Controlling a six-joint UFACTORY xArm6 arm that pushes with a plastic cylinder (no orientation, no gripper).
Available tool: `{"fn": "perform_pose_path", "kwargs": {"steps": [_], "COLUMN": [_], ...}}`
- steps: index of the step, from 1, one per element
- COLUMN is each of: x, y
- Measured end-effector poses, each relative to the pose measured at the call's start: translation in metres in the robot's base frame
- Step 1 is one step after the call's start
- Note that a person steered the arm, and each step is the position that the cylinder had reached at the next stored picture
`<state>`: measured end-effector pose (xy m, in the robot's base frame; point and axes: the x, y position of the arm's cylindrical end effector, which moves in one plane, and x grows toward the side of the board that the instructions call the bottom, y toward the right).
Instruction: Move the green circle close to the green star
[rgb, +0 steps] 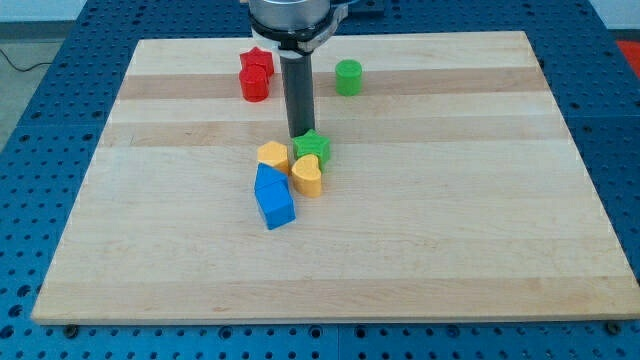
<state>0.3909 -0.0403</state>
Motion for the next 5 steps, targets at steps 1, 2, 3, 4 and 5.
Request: {"fn": "perform_pose_path", "kwargs": {"steps": [1, 2, 3, 4, 5], "x": [-0.026, -0.044, -0.081, -0.135, -0.130], "y": [0.015, 0.079, 0.128, 0.124, 0.094]}}
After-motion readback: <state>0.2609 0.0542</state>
